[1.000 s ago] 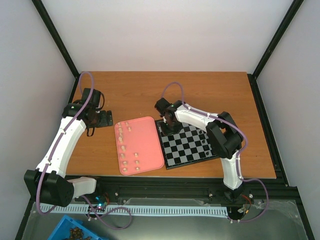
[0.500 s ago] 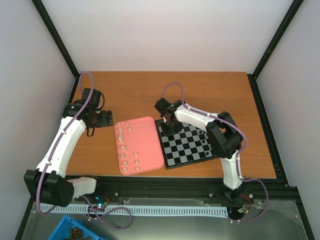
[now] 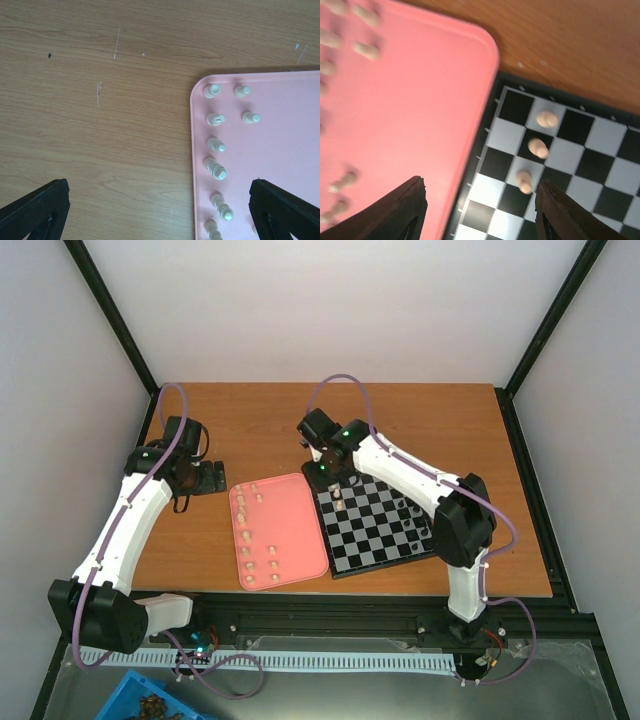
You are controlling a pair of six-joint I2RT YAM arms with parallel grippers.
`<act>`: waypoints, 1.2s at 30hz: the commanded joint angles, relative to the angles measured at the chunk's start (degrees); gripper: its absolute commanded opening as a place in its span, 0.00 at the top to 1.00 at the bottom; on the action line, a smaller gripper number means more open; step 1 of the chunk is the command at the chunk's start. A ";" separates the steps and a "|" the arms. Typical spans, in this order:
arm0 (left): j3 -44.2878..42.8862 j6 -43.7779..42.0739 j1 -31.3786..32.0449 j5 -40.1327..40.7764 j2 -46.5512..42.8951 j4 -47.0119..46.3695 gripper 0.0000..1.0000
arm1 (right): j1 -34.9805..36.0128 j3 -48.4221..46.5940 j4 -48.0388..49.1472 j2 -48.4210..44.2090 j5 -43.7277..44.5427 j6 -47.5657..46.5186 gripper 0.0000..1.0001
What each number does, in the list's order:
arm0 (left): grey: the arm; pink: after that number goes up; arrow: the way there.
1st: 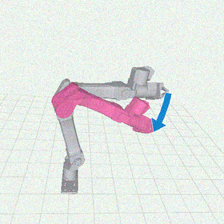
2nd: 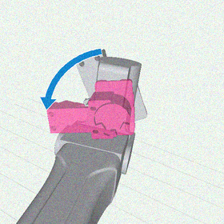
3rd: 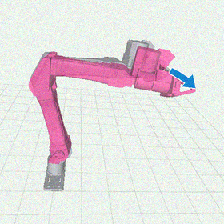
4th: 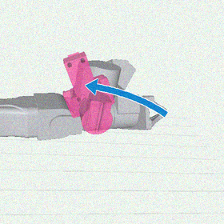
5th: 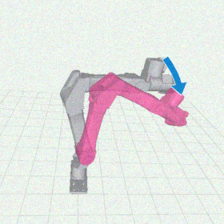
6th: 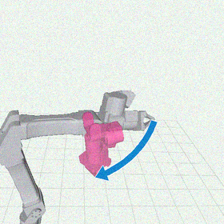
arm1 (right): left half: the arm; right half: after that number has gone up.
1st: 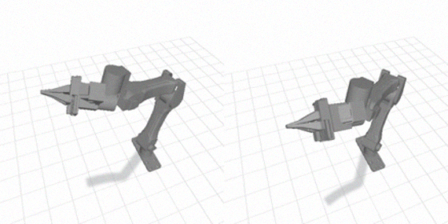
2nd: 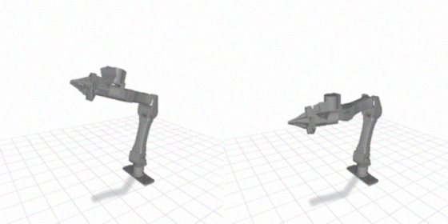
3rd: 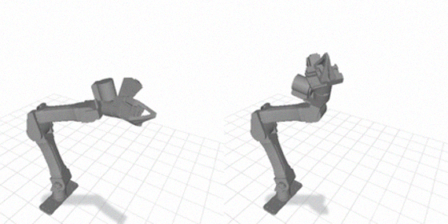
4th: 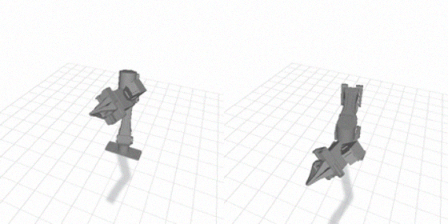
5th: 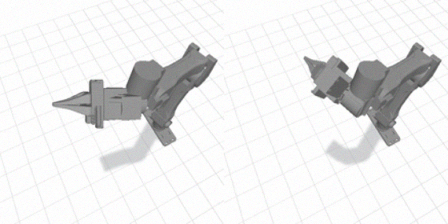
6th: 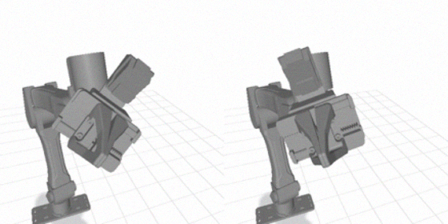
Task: Set up the chess pieces on the board
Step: Place the chess piece on the chessboard, then pick up the chess piece from the storage box.
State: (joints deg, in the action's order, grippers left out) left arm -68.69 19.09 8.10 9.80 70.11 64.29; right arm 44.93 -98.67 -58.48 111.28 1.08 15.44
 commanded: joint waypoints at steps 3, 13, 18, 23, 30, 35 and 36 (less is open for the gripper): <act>-1.45 0.60 -0.18 -0.21 -0.15 0.10 0.00 | 3.02 -8.39 3.08 5.09 -5.62 -1.03 0.39; -3.44 3.48 -3.26 1.55 1.95 1.59 0.00 | 6.61 -28.46 7.46 25.09 -10.63 -0.90 0.40; -4.64 4.45 -4.60 1.53 2.95 2.28 0.00 | 6.74 -34.23 7.26 30.70 -11.78 -1.28 0.43; -4.97 4.47 -4.58 1.07 3.61 2.08 0.00 | 6.75 -35.21 7.15 33.33 -13.01 -1.15 0.45; -5.49 4.42 -4.64 1.45 4.07 2.15 0.00 | 6.92 -35.89 6.85 35.50 -14.82 -1.04 0.50; -5.16 4.31 -4.61 1.59 3.75 2.07 0.00 | 7.02 -37.21 6.64 36.94 -14.89 -0.94 0.54; -5.22 4.29 -4.63 1.54 3.76 2.07 0.00 | 7.03 -37.54 6.43 37.24 -14.74 -0.94 0.56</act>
State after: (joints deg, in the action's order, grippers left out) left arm -71.79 22.74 3.90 11.05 73.89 65.63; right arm 51.66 -133.32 -51.66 147.06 -13.10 14.46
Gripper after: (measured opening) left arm 0.998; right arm 0.470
